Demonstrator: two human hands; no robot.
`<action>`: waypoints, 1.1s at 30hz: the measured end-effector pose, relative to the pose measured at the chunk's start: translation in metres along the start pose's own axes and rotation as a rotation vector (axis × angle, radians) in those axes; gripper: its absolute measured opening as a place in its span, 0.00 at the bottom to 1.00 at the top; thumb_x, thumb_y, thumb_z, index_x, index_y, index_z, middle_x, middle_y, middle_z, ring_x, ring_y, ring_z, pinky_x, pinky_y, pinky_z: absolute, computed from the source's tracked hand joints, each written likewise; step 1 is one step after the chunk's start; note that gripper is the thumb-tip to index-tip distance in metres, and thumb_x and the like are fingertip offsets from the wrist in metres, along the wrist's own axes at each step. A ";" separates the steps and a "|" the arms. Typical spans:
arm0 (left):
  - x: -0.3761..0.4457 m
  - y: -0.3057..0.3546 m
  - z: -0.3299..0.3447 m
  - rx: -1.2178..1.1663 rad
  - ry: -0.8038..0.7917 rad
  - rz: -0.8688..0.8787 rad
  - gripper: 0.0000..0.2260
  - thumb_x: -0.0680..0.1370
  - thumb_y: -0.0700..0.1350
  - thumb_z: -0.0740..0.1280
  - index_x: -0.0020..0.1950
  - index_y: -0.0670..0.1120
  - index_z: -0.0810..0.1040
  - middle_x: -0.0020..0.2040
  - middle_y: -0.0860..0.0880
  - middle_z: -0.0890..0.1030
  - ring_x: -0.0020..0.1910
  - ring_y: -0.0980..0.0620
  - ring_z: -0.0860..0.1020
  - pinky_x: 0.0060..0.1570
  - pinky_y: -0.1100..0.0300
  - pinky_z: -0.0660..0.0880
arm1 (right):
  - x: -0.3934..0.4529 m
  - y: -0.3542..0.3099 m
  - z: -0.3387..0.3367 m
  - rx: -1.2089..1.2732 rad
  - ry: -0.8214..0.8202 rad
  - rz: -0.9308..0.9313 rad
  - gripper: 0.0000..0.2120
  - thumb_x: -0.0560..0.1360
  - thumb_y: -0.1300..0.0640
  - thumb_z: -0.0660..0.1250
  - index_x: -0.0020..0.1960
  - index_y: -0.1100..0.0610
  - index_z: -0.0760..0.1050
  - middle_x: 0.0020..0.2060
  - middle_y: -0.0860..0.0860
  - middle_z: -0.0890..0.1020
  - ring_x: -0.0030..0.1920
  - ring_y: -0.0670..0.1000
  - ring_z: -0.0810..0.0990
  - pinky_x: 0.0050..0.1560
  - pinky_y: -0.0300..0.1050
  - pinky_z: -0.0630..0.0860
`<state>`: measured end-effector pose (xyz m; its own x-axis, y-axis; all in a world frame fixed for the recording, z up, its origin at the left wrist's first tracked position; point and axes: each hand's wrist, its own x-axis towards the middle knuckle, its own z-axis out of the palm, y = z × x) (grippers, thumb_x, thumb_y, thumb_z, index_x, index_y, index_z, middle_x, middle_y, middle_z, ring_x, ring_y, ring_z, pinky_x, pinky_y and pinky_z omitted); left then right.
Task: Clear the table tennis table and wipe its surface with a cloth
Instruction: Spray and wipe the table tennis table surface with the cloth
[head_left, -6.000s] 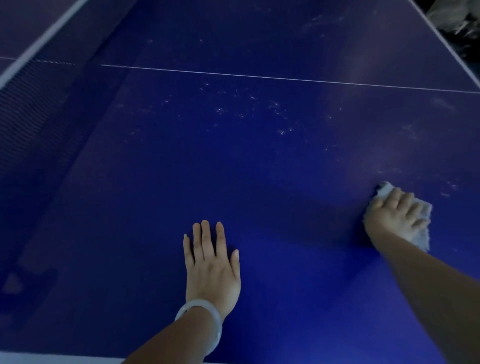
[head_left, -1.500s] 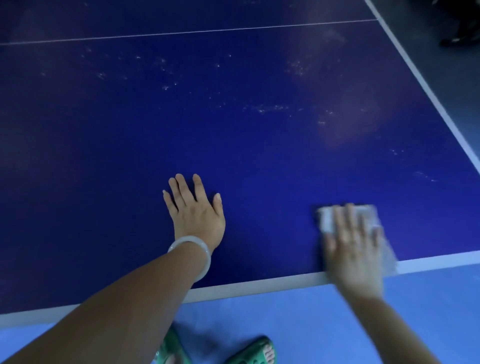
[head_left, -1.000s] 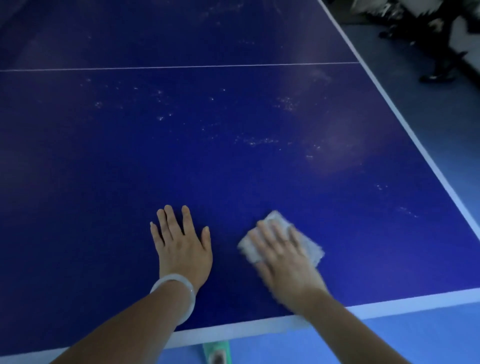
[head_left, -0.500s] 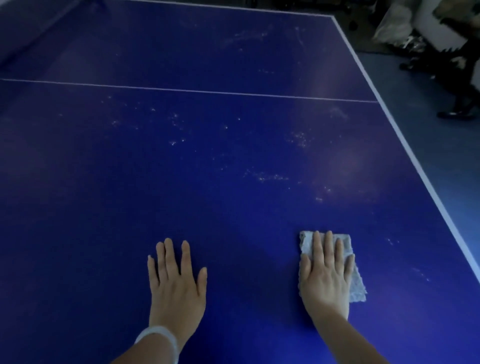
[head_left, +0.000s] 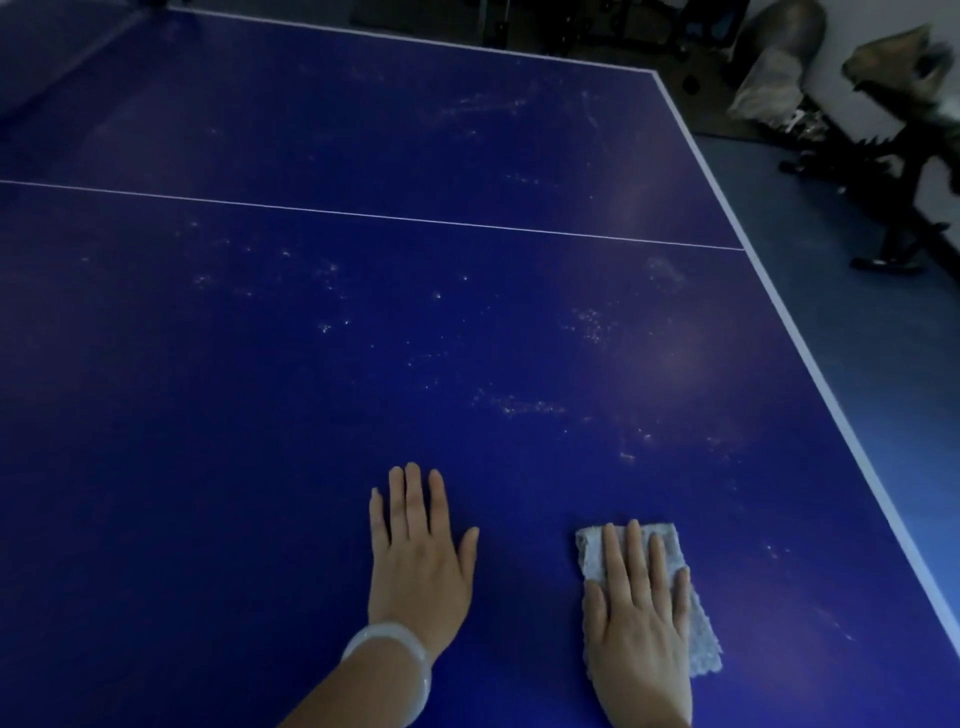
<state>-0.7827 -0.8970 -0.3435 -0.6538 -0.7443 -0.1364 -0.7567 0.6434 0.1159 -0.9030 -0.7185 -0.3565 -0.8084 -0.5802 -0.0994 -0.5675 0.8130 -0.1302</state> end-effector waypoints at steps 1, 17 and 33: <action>0.000 0.000 0.002 0.004 -0.003 0.000 0.32 0.81 0.59 0.43 0.76 0.38 0.60 0.76 0.35 0.62 0.76 0.37 0.58 0.73 0.38 0.57 | 0.004 0.000 -0.002 -0.009 -0.003 -0.031 0.30 0.80 0.41 0.36 0.78 0.51 0.54 0.78 0.49 0.54 0.78 0.53 0.51 0.76 0.58 0.47; 0.004 0.001 0.007 -0.015 -0.001 -0.008 0.30 0.81 0.58 0.48 0.74 0.39 0.66 0.74 0.38 0.65 0.75 0.39 0.62 0.72 0.40 0.58 | 0.162 -0.123 0.005 -0.252 -0.091 -0.638 0.30 0.82 0.44 0.47 0.79 0.51 0.41 0.79 0.53 0.43 0.78 0.58 0.36 0.75 0.67 0.41; 0.003 0.000 0.012 0.018 0.039 0.004 0.31 0.81 0.58 0.47 0.75 0.38 0.64 0.75 0.36 0.64 0.76 0.38 0.59 0.73 0.39 0.57 | 0.079 -0.051 0.004 -0.159 0.006 -0.443 0.28 0.83 0.46 0.43 0.80 0.55 0.45 0.79 0.55 0.48 0.79 0.58 0.42 0.75 0.64 0.46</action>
<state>-0.7847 -0.8973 -0.3560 -0.6567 -0.7478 -0.0978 -0.7541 0.6493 0.0986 -0.9375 -0.8056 -0.3622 -0.4832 -0.8733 -0.0624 -0.8748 0.4844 -0.0060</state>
